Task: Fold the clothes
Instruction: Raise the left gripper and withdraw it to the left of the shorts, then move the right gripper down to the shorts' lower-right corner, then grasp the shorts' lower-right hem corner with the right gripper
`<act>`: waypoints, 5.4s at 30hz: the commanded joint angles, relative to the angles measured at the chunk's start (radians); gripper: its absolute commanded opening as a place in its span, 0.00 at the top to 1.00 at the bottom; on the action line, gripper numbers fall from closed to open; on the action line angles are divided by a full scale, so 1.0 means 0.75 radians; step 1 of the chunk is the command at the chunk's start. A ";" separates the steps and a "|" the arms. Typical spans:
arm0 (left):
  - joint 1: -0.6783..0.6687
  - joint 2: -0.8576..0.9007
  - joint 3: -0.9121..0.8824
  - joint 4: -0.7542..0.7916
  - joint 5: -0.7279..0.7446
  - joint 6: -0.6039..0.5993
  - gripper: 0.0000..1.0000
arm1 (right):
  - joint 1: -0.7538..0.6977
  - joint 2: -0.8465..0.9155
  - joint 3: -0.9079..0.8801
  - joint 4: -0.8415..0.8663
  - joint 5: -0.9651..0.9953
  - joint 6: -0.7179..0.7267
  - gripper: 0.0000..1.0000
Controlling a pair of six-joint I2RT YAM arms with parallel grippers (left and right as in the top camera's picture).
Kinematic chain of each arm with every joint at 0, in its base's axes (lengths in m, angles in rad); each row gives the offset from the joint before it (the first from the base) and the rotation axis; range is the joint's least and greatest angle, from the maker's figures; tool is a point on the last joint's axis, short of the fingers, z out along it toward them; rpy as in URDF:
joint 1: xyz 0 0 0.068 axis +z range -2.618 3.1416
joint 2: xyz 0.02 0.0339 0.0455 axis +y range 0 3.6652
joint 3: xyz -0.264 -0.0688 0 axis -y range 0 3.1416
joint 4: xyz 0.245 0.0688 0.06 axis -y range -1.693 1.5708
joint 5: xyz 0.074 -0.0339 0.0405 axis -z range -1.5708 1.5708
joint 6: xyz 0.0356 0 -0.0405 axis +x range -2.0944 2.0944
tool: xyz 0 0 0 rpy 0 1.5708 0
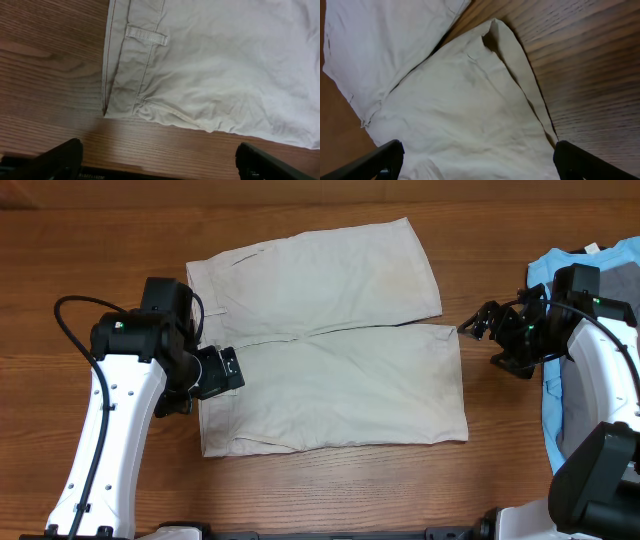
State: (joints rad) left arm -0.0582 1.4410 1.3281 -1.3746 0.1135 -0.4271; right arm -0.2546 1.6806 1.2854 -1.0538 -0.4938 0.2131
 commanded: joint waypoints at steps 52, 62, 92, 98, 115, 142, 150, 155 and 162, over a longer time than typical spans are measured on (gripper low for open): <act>-0.002 -0.004 -0.005 0.005 0.013 -0.005 0.00 | 0.001 -0.002 -0.316 -0.218 0.203 0.100 0.00; -0.002 -0.004 -0.005 0.005 0.013 -0.005 0.00 | 0.002 -0.037 -0.103 -0.403 0.286 0.173 0.26; -0.002 -0.004 -0.005 0.005 0.013 -0.005 0.00 | 0.241 -0.377 -0.605 0.007 0.459 0.624 0.48; -0.002 -0.004 -0.005 0.005 0.013 -0.005 0.00 | 0.241 -0.321 -0.657 0.087 0.459 0.630 0.50; -0.002 -0.004 -0.005 0.005 0.014 -0.005 0.00 | 0.241 -0.240 -0.758 0.212 0.458 0.630 0.43; -0.002 -0.004 -0.005 0.005 0.013 -0.005 0.00 | 0.241 -0.240 -0.851 0.287 0.333 0.664 0.51; -0.002 -0.004 -0.005 0.005 0.013 -0.005 0.00 | 0.241 -0.240 -0.851 0.291 0.348 0.659 0.65; -0.002 -0.004 -0.005 0.005 0.013 -0.005 0.00 | 0.241 -0.240 -0.851 0.293 0.348 0.659 0.65; -0.002 -0.004 -0.005 0.005 0.013 -0.005 0.00 | 0.241 -0.240 -0.851 0.298 0.359 0.659 0.75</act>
State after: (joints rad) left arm -0.0582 1.4410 1.3262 -1.3712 0.1173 -0.4271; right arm -0.0769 1.4883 0.6685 -0.8478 -0.2394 0.7082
